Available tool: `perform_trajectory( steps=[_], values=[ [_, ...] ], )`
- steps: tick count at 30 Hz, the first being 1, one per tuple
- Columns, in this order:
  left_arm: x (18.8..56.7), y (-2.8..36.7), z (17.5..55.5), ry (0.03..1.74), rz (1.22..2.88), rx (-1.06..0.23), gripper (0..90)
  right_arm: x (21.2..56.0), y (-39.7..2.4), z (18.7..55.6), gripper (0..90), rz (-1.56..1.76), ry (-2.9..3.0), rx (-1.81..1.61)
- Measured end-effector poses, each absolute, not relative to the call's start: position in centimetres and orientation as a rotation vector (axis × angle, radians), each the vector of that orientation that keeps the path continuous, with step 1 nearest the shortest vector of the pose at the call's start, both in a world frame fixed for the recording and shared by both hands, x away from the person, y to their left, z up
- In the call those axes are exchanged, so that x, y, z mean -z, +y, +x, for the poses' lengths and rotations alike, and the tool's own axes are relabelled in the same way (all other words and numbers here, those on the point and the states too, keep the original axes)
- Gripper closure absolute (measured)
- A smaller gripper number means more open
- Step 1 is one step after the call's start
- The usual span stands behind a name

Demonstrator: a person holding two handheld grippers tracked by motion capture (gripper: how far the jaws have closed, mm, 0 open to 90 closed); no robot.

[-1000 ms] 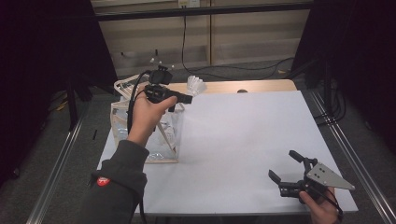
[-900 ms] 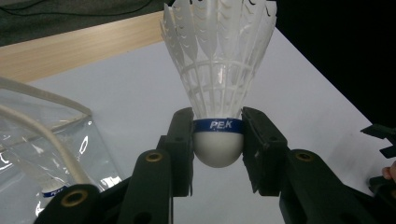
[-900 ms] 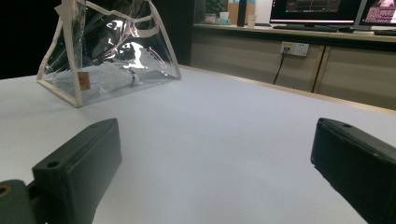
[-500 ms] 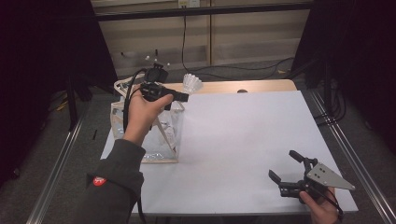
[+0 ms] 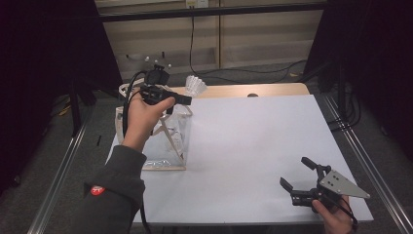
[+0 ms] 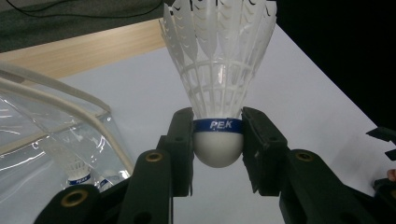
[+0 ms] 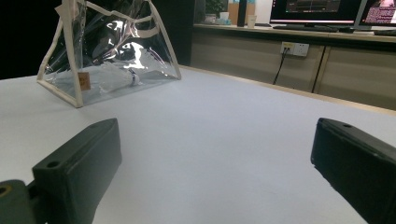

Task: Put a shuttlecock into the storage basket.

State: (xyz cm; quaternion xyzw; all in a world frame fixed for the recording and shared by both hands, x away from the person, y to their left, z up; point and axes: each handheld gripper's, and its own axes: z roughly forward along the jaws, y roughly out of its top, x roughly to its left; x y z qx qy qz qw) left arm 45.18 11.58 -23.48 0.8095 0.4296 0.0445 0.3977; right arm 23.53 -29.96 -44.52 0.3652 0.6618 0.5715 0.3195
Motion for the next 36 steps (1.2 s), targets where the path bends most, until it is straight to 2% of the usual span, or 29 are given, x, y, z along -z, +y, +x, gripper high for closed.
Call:
perform_trajectory(
  steps=[36],
  values=[
    [22.7, 13.7, 45.5, 1.132, 2.012, -0.132, 65.8, 44.6, -29.9, 23.6, 1.6, 0.968, 1.736, -1.506]
  ],
)
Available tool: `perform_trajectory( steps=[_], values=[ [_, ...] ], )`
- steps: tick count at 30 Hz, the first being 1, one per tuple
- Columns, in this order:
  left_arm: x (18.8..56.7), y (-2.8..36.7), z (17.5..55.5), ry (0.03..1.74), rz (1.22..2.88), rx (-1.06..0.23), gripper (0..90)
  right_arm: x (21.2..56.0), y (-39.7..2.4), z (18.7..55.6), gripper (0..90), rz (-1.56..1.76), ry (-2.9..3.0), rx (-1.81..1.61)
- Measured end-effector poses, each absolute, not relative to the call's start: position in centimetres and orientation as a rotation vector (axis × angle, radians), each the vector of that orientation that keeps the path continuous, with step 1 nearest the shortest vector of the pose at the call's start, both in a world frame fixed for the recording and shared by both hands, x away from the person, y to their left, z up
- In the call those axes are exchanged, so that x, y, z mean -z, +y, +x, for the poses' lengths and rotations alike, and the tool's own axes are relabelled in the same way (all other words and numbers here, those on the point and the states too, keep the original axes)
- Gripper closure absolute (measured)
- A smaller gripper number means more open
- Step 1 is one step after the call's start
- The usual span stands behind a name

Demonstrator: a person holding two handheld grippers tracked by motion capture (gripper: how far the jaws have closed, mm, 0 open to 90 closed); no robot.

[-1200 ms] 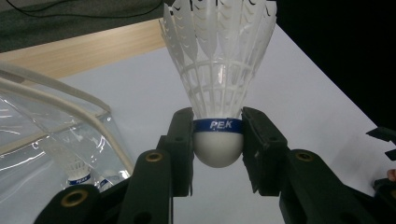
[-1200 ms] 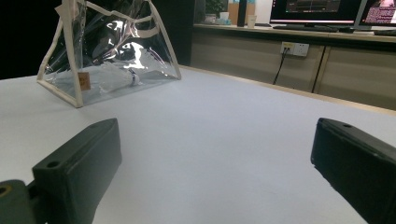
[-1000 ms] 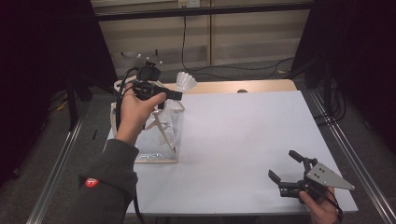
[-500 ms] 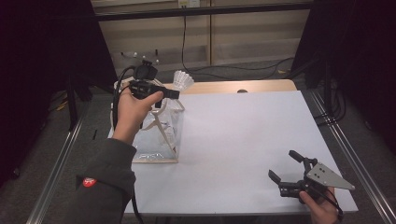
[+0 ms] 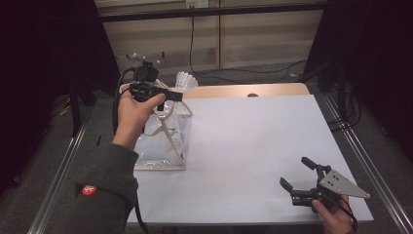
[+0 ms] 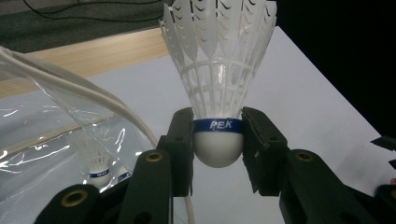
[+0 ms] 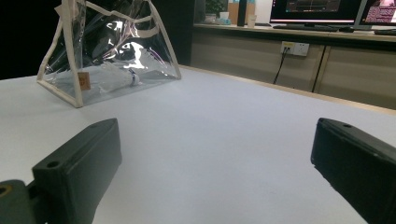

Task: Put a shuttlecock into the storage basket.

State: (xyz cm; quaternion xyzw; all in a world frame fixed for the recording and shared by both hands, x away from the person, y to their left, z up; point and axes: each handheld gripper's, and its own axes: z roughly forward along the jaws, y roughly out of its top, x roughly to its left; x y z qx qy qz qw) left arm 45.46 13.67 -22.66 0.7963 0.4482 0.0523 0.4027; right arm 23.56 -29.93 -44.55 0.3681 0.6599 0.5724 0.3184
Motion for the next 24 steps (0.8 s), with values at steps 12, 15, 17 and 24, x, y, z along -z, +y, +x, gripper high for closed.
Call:
perform_trajectory(
  steps=[12, 15, 17, 24],
  values=[
    [22.5, 14.5, 45.7, 1.165, 1.99, -0.15, 65.8, 44.5, -29.9, 23.6, 1.6, 0.968, 1.733, -1.508],
    [22.5, 14.7, 45.8, 1.165, 1.998, -0.154, 65.8, 44.5, -29.9, 23.6, 1.6, 0.967, 1.733, -1.508],
    [22.5, 14.9, 45.8, 1.171, 1.993, -0.157, 65.8, 44.5, -29.9, 23.6, 1.6, 0.966, 1.733, -1.507],
    [22.4, 15.4, 45.9, 1.185, 1.983, -0.165, 65.8, 44.5, -30.0, 23.6, 1.6, 0.964, 1.733, -1.507]
  ],
)
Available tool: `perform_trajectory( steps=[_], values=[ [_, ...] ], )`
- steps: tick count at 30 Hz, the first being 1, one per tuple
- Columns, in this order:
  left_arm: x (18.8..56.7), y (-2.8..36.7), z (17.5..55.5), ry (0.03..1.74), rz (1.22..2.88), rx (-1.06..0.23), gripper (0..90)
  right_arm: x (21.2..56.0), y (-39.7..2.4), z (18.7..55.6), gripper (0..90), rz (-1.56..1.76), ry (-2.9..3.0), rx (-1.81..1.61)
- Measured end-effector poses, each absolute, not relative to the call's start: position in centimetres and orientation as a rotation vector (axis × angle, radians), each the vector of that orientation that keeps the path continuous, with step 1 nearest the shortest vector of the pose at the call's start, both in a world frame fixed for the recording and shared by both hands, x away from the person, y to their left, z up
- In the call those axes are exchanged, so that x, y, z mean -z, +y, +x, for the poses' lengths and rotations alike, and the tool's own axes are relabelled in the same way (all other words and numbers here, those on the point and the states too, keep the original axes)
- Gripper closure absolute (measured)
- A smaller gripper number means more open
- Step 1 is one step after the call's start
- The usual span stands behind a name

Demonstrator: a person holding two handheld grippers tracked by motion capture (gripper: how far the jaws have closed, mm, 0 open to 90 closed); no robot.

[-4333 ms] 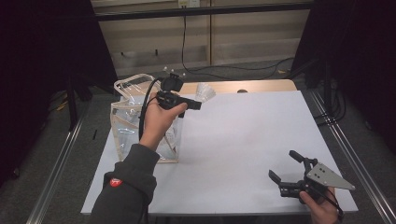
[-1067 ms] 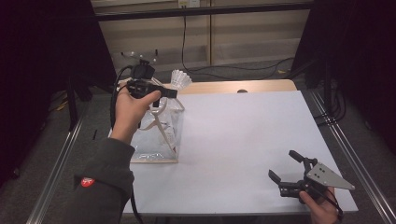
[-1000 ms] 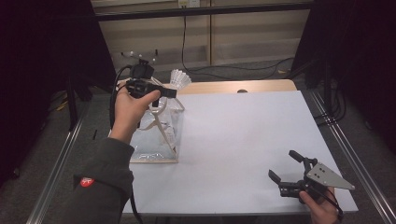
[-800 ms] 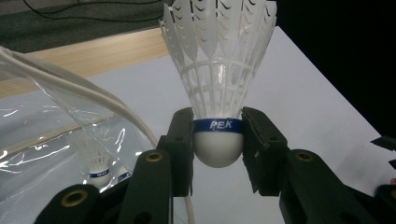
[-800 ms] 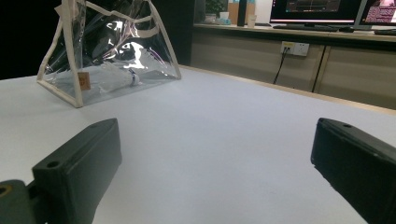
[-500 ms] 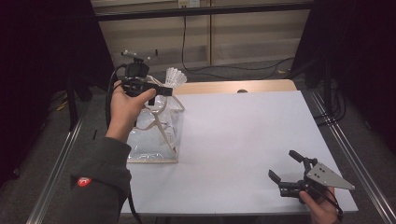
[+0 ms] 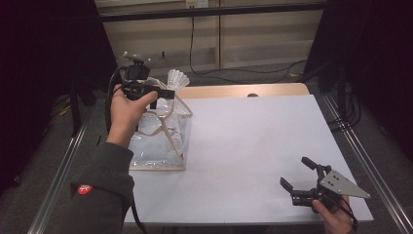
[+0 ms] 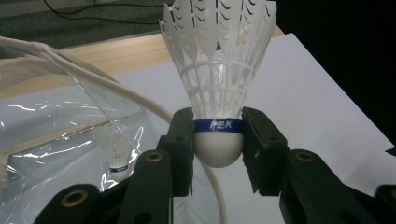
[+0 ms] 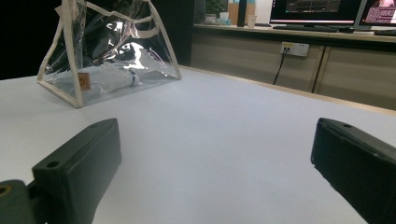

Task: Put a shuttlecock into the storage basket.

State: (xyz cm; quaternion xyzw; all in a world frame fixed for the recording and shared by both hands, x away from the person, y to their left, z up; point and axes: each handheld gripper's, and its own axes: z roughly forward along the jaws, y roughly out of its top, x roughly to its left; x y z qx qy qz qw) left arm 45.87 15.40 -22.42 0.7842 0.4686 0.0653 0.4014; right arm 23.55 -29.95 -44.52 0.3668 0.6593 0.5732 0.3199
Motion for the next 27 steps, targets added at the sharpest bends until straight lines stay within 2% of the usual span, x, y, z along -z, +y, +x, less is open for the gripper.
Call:
perform_trajectory(
  steps=[27],
  values=[
    [22.5, 17.2, 46.0, 1.236, 1.947, -0.194, 65.8, 44.5, -30.0, 23.5, 1.5, 0.963, 1.73, -1.506]
  ],
)
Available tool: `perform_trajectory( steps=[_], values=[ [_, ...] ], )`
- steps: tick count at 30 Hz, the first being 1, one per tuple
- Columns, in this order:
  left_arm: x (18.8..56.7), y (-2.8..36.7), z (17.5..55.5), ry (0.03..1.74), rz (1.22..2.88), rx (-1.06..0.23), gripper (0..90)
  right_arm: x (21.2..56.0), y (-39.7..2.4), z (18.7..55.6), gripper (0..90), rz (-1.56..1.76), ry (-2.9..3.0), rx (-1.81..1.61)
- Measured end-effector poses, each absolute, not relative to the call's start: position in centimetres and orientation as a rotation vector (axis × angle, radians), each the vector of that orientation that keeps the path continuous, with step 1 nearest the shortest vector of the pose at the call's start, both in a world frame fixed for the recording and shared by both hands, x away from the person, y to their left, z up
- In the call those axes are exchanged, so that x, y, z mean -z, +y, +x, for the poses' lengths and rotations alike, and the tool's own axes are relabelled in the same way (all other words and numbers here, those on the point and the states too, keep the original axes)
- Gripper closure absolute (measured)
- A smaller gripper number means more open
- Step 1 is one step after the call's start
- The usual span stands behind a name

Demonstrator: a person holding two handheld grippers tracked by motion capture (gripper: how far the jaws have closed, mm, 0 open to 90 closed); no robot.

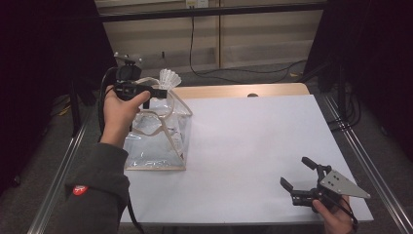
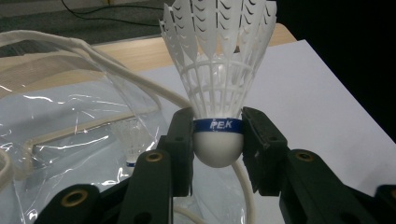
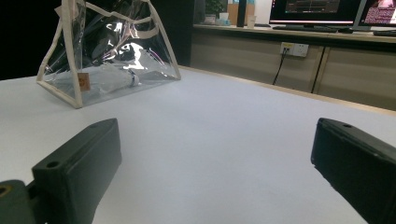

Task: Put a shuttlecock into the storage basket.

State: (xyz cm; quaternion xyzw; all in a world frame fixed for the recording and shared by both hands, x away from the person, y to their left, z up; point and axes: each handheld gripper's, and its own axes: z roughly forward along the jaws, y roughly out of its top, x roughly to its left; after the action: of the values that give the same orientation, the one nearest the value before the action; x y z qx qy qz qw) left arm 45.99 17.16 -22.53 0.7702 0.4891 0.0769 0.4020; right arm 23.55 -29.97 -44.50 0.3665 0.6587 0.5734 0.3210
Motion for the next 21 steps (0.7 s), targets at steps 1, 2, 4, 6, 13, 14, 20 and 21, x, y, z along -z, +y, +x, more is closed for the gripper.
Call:
perform_trajectory(
  steps=[1, 2, 4, 6, 13, 14, 20, 21],
  values=[
    [22.5, 17.3, 46.0, 1.236, 1.945, -0.19, 65.8, 44.5, -30.0, 23.5, 1.5, 0.963, 1.731, -1.506],
    [22.5, 17.4, 46.0, 1.236, 1.94, -0.192, 65.8, 44.5, -30.0, 23.5, 1.5, 0.963, 1.731, -1.506],
    [22.5, 17.5, 46.0, 1.244, 1.933, -0.195, 65.8, 44.5, -30.0, 23.5, 1.5, 0.964, 1.733, -1.505],
    [22.5, 17.7, 46.0, 1.248, 1.933, -0.199, 65.8, 44.5, -30.0, 23.5, 1.5, 0.963, 1.732, -1.504],
    [22.8, 18.3, 46.2, 1.27, 1.93, -0.209, 65.8, 44.5, -30.0, 23.5, 1.5, 0.963, 1.731, -1.505],
    [22.9, 18.4, 46.2, 1.271, 1.929, -0.214, 65.8, 44.5, -30.0, 23.5, 1.5, 0.963, 1.731, -1.505],
    [23.1, 18.9, 46.3, 1.291, 1.918, -0.222, 65.8, 44.5, -30.0, 23.5, 1.5, 0.966, 1.731, -1.506],
    [23.2, 18.8, 46.4, 1.293, 1.914, -0.227, 65.8, 44.5, -30.0, 23.5, 1.5, 0.965, 1.731, -1.505]
  ],
)
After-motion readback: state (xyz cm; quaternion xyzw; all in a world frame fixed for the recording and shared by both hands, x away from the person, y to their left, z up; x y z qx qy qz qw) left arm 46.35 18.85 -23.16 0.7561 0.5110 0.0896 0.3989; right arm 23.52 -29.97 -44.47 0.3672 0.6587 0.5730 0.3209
